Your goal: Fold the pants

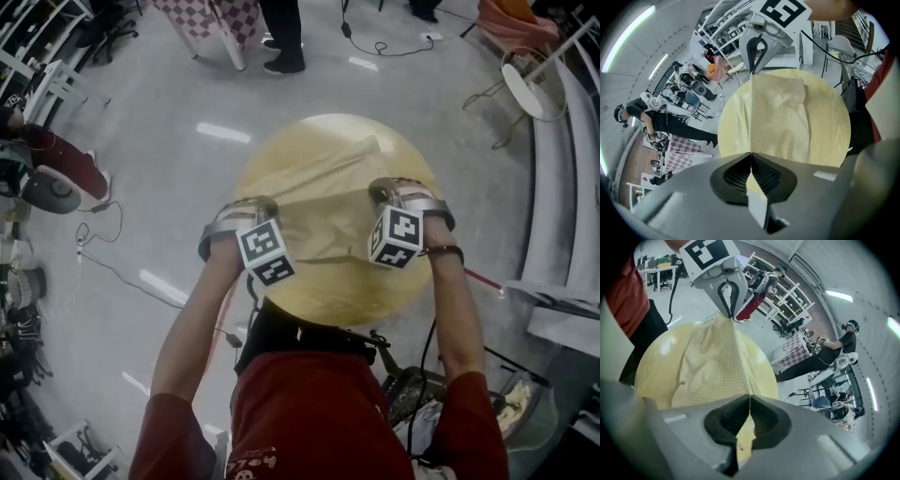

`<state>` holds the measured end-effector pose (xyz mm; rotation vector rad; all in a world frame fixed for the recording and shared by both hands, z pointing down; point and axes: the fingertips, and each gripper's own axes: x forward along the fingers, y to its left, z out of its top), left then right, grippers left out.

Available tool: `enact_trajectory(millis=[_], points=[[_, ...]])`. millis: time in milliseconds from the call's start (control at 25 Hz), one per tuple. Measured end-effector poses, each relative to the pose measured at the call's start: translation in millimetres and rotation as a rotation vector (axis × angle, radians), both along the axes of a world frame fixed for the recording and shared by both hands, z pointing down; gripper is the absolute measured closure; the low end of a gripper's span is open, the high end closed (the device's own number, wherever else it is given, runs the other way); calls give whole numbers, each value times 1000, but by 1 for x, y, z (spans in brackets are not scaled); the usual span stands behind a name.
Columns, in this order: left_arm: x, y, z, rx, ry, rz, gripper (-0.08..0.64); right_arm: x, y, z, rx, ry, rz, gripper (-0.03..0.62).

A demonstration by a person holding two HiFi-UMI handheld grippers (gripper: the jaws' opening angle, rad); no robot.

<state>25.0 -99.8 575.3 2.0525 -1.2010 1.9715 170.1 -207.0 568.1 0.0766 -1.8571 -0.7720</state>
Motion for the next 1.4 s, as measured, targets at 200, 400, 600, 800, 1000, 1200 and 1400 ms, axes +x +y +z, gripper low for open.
enact_trajectory(millis=[200, 400, 600, 800, 1000, 1200, 1400], points=[[-12, -23, 10, -3, 4, -3, 543, -18, -29, 9, 12, 27, -13, 584], [-35, -43, 25, -34, 10, -12, 543, -43, -55, 29, 11, 78, -26, 584], [-52, -66, 44, -77, 28, -22, 543, -67, -82, 47, 6, 140, -48, 584], [-66, -80, 68, -117, 51, -10, 543, -84, -101, 69, -10, 202, -76, 584], [-77, -88, 92, -161, 45, 18, 543, -99, -109, 97, -54, 249, -77, 584], [-82, -95, 109, -171, 57, 25, 543, -101, -115, 119, -91, 270, -55, 583], [-83, -96, 119, -178, 32, 37, 532, -102, -117, 132, -102, 281, -39, 568]])
